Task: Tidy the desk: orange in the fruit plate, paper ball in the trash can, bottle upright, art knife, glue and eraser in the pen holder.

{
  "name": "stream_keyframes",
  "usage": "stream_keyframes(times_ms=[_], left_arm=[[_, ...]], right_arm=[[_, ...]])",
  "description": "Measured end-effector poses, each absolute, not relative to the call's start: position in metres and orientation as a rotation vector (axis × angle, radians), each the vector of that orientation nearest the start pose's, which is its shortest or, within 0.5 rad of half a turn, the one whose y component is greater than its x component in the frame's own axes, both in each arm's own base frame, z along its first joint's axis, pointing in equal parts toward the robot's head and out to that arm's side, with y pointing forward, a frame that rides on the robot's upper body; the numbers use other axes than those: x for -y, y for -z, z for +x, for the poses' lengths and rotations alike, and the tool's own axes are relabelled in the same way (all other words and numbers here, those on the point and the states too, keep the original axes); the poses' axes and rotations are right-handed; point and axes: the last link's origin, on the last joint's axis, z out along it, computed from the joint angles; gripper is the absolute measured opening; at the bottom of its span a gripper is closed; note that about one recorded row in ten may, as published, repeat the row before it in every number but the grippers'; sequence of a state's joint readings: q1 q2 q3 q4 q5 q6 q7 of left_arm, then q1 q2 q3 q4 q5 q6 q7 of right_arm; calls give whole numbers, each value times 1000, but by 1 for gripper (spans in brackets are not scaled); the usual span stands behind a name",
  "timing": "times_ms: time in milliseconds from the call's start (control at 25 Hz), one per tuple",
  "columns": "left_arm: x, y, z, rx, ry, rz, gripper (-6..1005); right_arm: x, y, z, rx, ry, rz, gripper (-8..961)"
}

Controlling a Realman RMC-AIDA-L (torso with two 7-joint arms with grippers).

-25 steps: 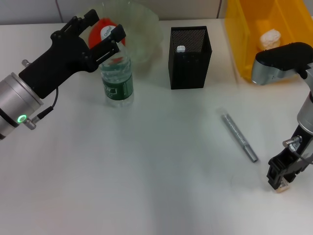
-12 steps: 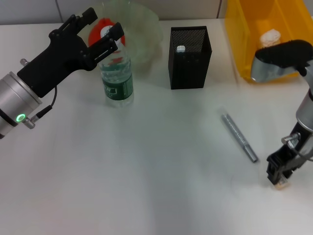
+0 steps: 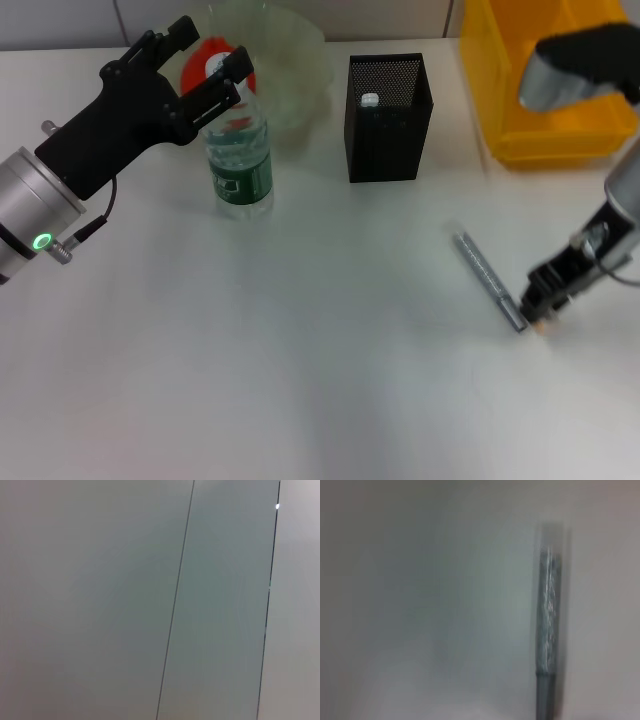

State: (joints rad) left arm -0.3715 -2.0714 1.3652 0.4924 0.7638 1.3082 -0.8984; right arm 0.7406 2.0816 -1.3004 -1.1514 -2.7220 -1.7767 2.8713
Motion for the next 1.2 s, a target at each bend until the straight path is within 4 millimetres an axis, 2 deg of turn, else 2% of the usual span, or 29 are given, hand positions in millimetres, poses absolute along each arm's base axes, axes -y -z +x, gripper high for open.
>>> stream_keyframes(times_ms=[40,160,240,360,400,440,560,640,680,840,960,1200], left_arm=[[-332,10,-245,465,1181,-2144,813],[-332,10,-245,463,1181,-2145,813],[-332,10,-245,463,1182,-2145,813],[-332,10,-245,463,1181,-2145,813],[-333,10,-245,462,1181,-2145,813],[-333,10,-244,459,1182,-2147,813],[-334,10,-243,458,1183,-2146,813],[-334,10,-243,455,1185,-2146,813],[-334,10,-243,455,1185,-2146,813],[-334,10,-242,451,1186,-2146,813],[-334,10,-242,449,1185,-2146,813],[-335,9,-241,443,1187,-2145,813]], right_arm=[[-351,-5,186,-1436,696,-2382,269],[-358,-13,175,-1384,601,-2406,270],[-370,-30,158,-1294,463,-2393,270],[-379,-41,147,-1228,370,-2380,271],[-384,-47,140,-1195,324,-2375,271],[-394,-54,125,-1129,246,-2371,271],[-402,-57,114,-1083,206,-2367,272],[-418,-58,101,-1028,169,-2358,272],[-418,-58,101,-1028,169,-2358,272],[-443,-54,89,-1014,163,-2358,273],[-450,-50,86,-1007,172,-2367,274],[-466,-29,84,-990,196,-2392,275]])
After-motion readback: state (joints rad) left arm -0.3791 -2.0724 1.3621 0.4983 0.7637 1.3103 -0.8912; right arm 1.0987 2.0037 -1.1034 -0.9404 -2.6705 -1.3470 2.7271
